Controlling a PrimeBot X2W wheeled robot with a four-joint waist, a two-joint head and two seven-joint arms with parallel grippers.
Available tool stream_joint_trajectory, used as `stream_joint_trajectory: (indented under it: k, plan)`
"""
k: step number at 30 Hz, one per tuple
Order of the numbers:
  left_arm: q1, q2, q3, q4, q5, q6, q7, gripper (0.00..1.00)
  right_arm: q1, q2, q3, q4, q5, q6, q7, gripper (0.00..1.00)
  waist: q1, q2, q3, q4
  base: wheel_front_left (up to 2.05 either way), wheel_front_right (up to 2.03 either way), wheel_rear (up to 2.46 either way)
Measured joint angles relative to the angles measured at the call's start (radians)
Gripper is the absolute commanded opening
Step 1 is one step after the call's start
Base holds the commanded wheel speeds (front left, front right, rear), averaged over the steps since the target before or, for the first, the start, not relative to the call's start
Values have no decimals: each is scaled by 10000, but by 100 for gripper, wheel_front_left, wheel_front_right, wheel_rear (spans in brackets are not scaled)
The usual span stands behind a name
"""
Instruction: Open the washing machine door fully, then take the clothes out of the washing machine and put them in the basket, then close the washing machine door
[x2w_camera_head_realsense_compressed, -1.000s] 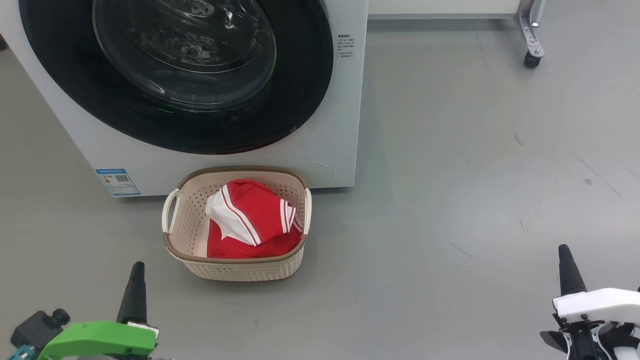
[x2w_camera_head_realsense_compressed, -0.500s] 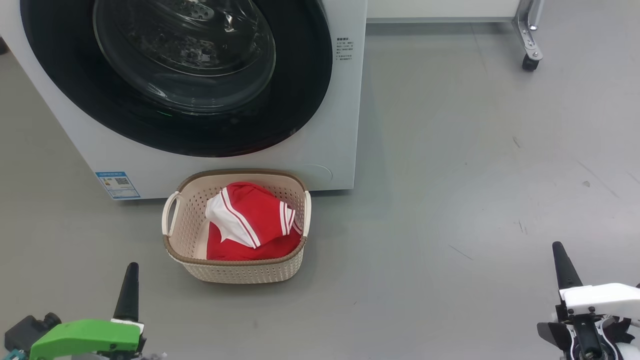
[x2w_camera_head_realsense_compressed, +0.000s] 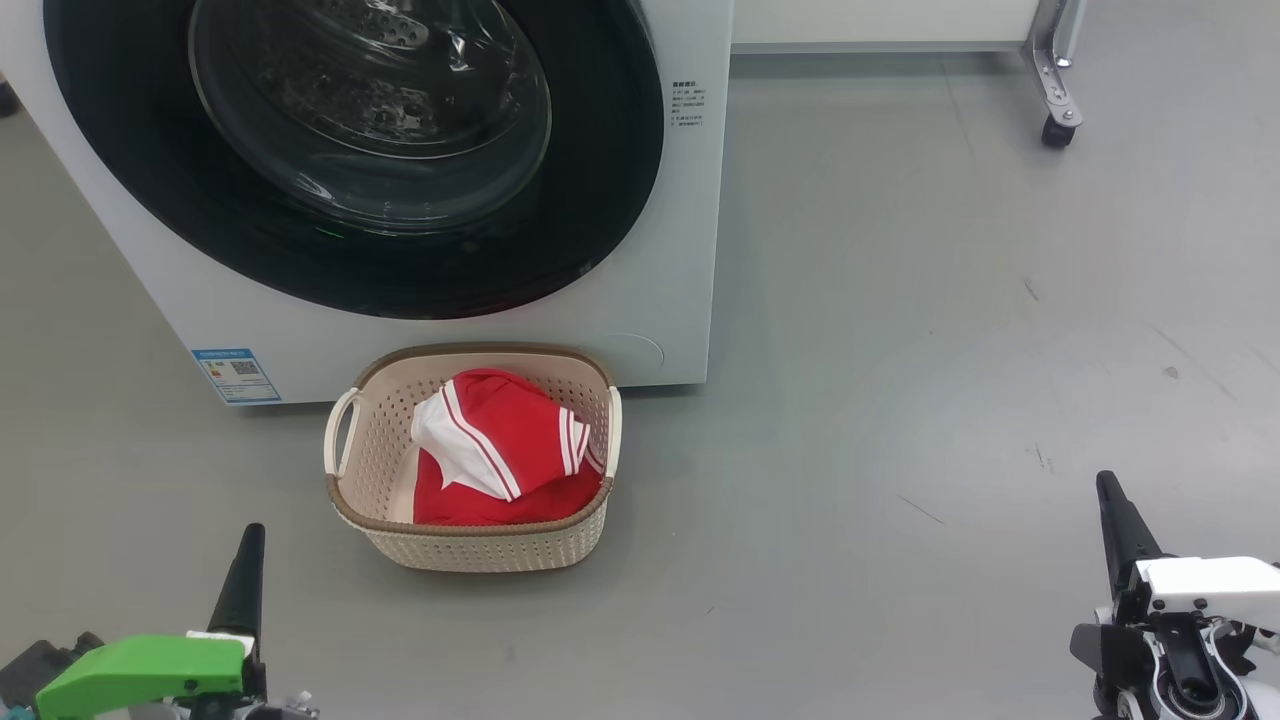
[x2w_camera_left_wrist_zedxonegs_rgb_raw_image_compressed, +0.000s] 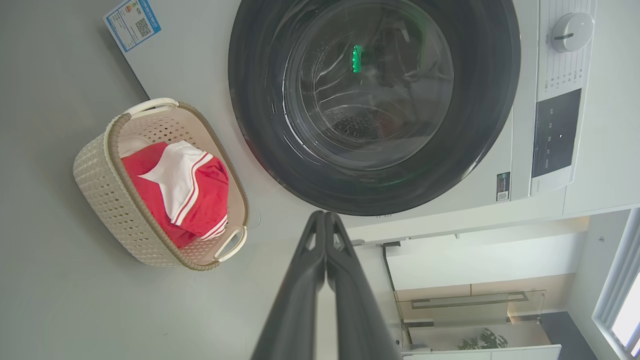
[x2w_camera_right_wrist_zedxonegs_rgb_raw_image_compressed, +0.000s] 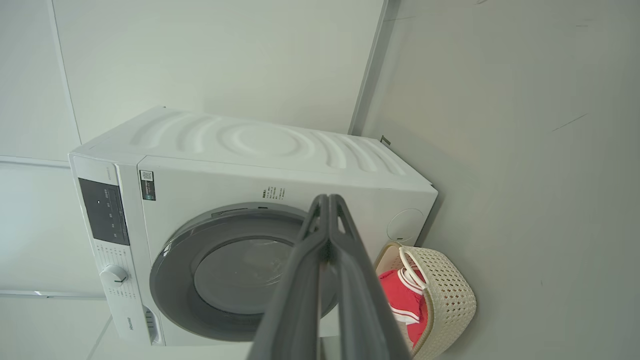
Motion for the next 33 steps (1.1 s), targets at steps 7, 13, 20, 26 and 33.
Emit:
stream_joint_trajectory:
  k: [7, 13, 20, 26, 33]
  plan:
    - [-96, 73, 79, 96, -936, 0, 188, 0, -197, 81, -94, 167, 840, 88, 207, 0, 0, 0, -39, -8, 0, 0, 0]
    - [-137, 109, 111, 142, -1174, 0, 232, 0, -306, 100, -146, 242, 1170, 100, 286, 0, 0, 0, -52, -11, 0, 0, 0]
    - [-190, 111, 117, 180, -1174, -10, 272, 0, -309, 102, -153, 268, 1170, 100, 291, 0, 0, 0, -53, -11, 0, 0, 0]
    - [-192, 111, 125, 209, -1174, -10, 272, 0, -310, 104, -165, 278, 1170, 100, 318, 0, 0, 0, -54, -10, 0, 0, 0]
    - [-199, 111, 134, 226, -1174, -12, 274, 0, -313, 104, -171, 295, 1170, 107, 318, 0, 0, 0, -55, -10, 0, 0, 0]
